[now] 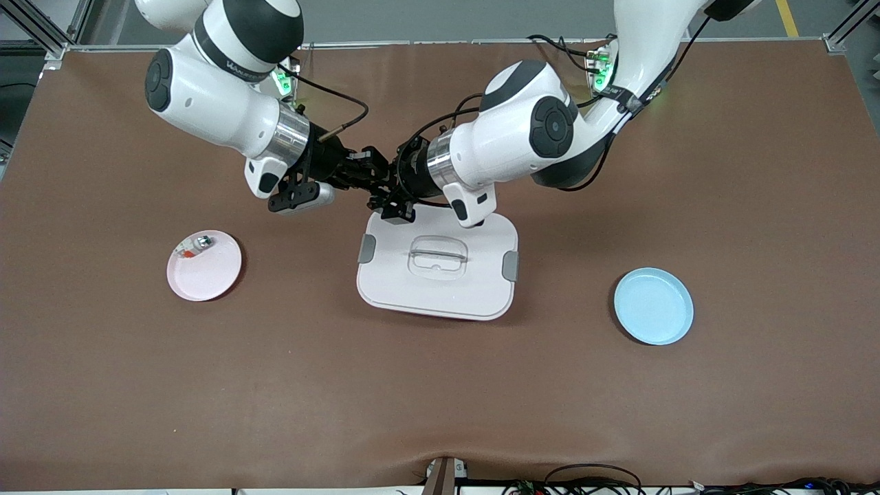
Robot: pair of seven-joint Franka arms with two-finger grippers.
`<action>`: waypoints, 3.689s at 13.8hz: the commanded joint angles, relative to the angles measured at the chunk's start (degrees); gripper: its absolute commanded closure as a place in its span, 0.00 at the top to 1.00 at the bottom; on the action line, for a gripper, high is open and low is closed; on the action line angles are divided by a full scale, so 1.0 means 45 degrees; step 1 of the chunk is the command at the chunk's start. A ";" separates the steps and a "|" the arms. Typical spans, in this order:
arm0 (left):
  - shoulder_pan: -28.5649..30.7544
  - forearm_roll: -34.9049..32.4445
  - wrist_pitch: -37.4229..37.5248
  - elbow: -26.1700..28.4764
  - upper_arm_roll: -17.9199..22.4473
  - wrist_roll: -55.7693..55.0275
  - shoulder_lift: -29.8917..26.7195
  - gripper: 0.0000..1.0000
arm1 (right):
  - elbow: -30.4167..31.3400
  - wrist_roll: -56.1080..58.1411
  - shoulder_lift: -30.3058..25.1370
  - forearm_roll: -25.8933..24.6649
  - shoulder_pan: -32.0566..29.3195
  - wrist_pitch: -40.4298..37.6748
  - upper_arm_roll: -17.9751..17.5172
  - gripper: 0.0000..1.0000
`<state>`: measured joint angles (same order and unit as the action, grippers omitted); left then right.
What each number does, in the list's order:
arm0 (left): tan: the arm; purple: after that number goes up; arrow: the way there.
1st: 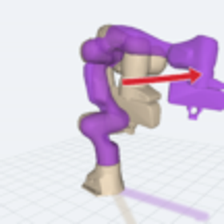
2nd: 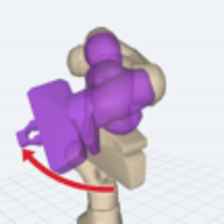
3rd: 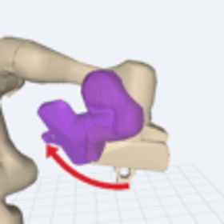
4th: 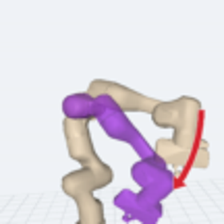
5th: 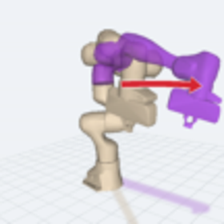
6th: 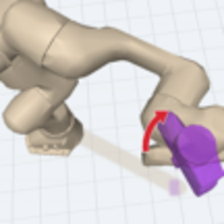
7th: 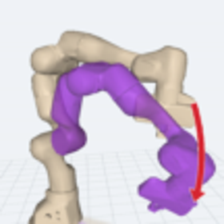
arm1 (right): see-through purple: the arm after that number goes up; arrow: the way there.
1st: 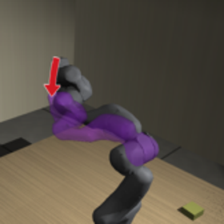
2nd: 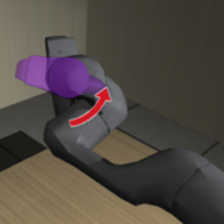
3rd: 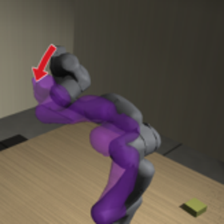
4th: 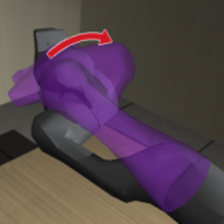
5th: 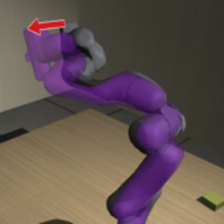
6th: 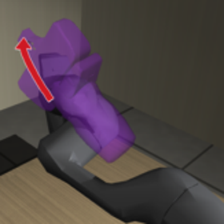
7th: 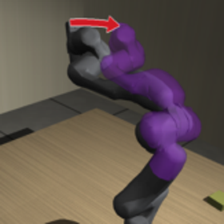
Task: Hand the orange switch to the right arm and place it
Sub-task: 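Open the left gripper and pull both grippers apart with the switch, then lower the switch onto the pink plate with the right gripper while the left gripper withdraws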
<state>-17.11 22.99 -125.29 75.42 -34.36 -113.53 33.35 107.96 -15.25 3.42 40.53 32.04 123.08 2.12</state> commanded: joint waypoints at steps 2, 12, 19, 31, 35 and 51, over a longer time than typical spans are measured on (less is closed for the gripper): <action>0.0013 -0.0264 0.0010 -0.0218 0.0097 0.0033 -0.0046 1.00 | 0.0326 0.0419 -0.0291 0.0095 0.0203 -0.0046 0.0095 0.00; 0.1025 -0.4965 0.0749 -0.0218 0.0331 0.0112 -0.0848 1.00 | -0.0025 0.5394 -0.0233 -0.2066 -0.0848 -0.1584 0.0271 0.00; 0.2958 -0.7256 0.3854 -0.0159 0.0311 0.5100 -0.1530 1.00 | -0.0260 1.1329 -0.0194 -0.5799 -0.3017 -0.3268 0.0271 0.00; 0.6691 -0.7277 0.5615 -0.0159 0.0350 1.2591 -0.2117 1.00 | 0.2411 1.9614 -0.0115 -0.9807 -0.5908 -0.0521 0.0271 0.00; 0.6734 -0.7257 0.6393 -0.0140 0.1456 1.6529 -0.2660 1.00 | 0.4171 2.0419 -0.0096 -1.0606 -0.6534 0.2059 0.0271 0.00; 0.3411 -0.5421 0.8272 0.2378 0.7479 2.4507 -0.7292 1.00 | 0.6576 2.0595 0.2714 -1.2796 -0.8020 0.8545 0.0271 0.00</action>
<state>-0.81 -2.25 -87.54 81.86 -1.29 -3.85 4.27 137.49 77.03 14.45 -15.84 -2.86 159.56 4.25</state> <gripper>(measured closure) 0.000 0.577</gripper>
